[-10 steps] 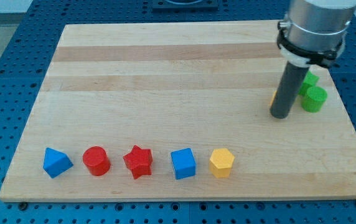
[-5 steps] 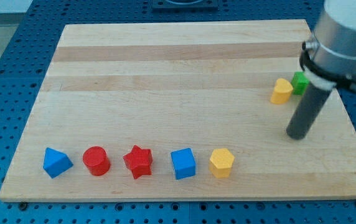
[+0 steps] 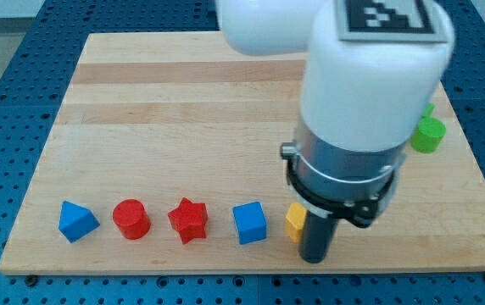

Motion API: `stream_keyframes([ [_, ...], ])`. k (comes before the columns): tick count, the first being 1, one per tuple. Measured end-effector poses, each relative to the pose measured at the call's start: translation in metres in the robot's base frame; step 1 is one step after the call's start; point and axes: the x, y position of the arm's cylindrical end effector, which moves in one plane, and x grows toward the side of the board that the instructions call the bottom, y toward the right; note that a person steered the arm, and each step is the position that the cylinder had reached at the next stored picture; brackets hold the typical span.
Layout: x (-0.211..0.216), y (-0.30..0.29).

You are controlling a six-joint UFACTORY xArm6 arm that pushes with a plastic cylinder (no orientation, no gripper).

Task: Push the yellow hexagon below the yellow heart

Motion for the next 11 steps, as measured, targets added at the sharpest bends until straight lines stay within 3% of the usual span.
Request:
stream_keyframes([
  [6,-0.118,-0.061],
  [11,-0.112,0.052],
])
